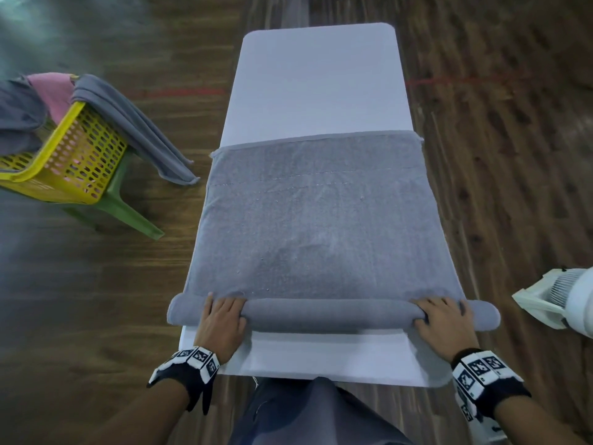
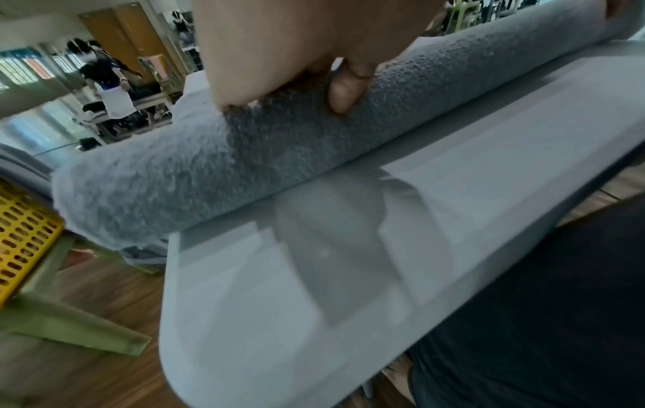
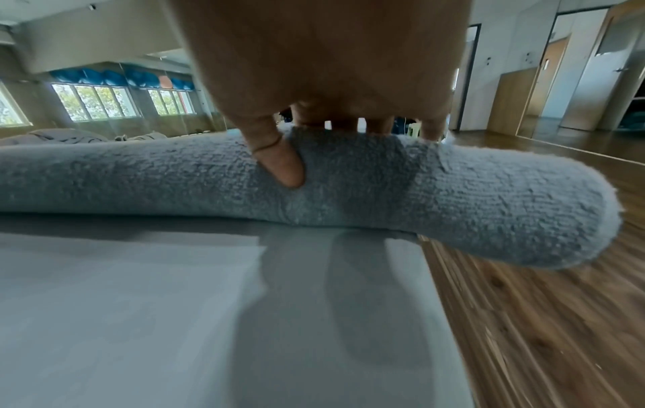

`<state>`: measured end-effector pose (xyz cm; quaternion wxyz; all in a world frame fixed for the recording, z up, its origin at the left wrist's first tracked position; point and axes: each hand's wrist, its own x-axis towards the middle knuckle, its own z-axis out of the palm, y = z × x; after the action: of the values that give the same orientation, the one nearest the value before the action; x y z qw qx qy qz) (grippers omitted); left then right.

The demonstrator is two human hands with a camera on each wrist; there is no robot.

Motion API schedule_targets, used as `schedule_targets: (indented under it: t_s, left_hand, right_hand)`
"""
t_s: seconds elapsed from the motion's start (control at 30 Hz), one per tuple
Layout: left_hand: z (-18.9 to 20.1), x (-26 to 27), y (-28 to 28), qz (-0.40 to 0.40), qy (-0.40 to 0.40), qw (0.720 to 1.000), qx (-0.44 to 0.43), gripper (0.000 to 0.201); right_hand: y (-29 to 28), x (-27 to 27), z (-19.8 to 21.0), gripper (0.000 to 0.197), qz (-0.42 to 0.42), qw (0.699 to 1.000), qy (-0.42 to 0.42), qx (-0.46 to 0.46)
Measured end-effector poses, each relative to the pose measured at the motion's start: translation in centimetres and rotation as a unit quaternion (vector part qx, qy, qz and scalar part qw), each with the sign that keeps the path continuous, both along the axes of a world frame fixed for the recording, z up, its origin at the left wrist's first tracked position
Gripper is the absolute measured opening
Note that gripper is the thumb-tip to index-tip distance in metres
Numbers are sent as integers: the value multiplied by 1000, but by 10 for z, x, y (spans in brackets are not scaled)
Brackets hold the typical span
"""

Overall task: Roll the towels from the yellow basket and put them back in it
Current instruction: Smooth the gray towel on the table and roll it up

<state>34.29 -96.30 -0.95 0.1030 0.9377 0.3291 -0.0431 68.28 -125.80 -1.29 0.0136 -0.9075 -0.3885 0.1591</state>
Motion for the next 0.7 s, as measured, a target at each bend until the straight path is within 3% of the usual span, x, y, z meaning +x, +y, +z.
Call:
schedule_targets:
  t_s: [0.13, 0.23, 0.4, 0.5, 0.6, 0.7]
  left_hand:
    - [-3, 10, 4, 60, 2, 998, -35, 57]
    - [-8, 4, -2, 2, 52, 998, -28, 65]
    - [-2, 12, 13, 15, 38, 999, -4, 40]
    - [2, 22, 24, 38, 34, 999, 2, 56]
    - [2, 24, 29, 93, 14, 995, -22, 57]
    - [0, 19, 28, 45, 45, 998, -17, 58]
  right_hand:
    - [10, -3, 1, 48, -28, 998, -29, 54]
    - [4, -16, -9, 60, -13, 999, -3, 38]
    - [15, 4, 0, 45, 10, 999, -6, 30]
    - [33, 22, 8, 45, 26, 999, 16, 9]
    - [34, 28, 8, 49, -11, 999, 31, 39]
    - [21, 23, 1, 54, 11, 999, 35, 6]
